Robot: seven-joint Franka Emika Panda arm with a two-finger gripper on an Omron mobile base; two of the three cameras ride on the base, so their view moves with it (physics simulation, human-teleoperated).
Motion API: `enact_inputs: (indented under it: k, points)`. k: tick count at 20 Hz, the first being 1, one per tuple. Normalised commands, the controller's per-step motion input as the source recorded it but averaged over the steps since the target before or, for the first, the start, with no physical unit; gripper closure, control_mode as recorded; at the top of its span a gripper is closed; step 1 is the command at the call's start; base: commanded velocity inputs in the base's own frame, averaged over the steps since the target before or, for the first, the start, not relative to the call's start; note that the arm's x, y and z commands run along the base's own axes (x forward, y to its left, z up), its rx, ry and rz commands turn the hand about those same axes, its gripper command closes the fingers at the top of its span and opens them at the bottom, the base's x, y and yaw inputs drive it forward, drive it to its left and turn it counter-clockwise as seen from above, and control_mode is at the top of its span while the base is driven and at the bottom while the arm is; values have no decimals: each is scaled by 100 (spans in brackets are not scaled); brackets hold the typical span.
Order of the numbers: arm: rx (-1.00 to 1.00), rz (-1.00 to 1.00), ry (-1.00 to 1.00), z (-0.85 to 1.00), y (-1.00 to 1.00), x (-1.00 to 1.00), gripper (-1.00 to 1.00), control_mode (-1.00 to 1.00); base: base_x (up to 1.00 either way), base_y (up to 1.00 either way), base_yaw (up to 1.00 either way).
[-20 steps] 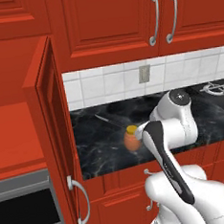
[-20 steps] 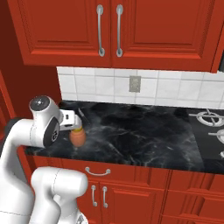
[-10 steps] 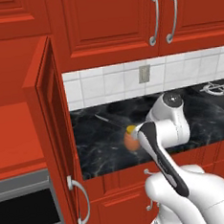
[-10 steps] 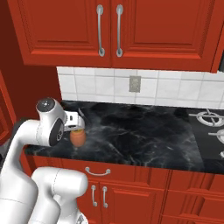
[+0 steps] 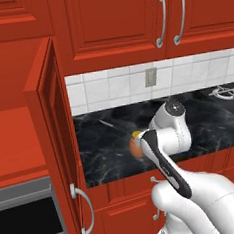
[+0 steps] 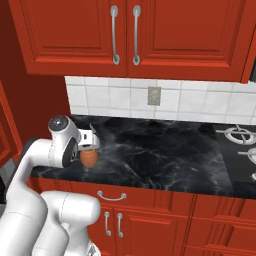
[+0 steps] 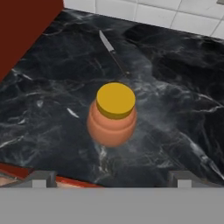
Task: Pick the honey bottle and boxed food from the counter and place them in the cabinets closest to them.
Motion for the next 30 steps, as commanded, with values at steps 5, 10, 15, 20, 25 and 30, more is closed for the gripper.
enact_inputs:
  k: [5,10,15,20,25,30]
  points:
    - [0,-1,0,-19,3,27,-100,-100,0,0,0]
    - [0,-1,0,-19,6,30,-100,-100,0,0,0]
    - [0,-1,0,-19,7,30,-100,-100,0,0,0]
    - [1,-1,0,-18,6,29,-100,-100,0,0,0]
    - [1,0,0,-18,4,30,-100,-100,0,0,0]
    - [0,0,0,-20,3,30,-100,-100,0,0,0]
